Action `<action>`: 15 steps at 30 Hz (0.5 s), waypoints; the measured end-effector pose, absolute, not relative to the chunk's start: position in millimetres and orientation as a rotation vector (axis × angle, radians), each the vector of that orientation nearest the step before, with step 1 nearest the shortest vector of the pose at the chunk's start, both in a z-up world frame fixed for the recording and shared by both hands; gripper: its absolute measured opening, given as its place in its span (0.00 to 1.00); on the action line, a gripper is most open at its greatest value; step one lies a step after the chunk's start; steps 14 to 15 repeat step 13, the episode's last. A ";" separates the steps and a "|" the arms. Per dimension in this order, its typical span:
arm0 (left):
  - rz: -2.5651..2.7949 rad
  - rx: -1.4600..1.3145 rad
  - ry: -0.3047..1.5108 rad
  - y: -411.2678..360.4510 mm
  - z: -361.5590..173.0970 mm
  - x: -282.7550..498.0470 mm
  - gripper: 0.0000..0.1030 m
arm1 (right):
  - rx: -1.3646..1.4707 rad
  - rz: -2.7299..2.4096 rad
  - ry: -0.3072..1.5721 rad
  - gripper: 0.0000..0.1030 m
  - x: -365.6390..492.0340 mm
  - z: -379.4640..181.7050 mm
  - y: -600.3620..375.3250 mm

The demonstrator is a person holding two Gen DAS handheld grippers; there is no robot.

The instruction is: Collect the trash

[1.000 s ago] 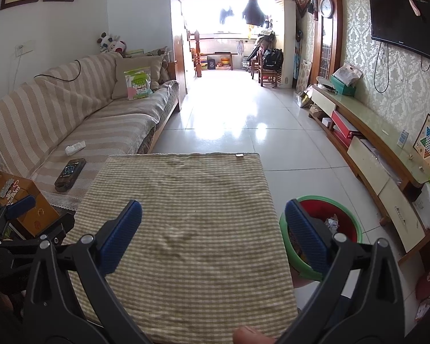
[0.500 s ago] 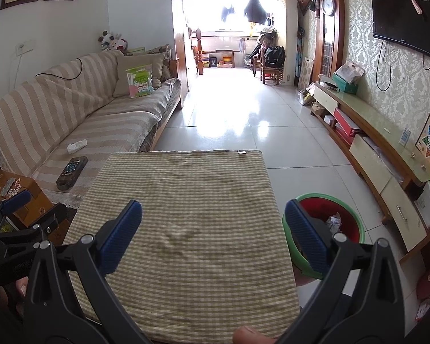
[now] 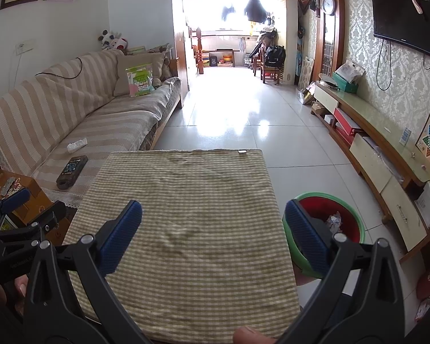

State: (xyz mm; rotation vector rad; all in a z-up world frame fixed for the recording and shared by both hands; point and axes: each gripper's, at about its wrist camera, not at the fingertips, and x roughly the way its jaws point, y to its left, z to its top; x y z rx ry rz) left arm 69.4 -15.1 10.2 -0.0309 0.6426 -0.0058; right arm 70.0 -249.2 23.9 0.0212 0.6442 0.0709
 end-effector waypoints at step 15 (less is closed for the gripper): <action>0.020 -0.033 0.648 -14.6 8.1 69.8 0.92 | 0.025 0.070 0.655 0.95 69.9 22.8 -249.3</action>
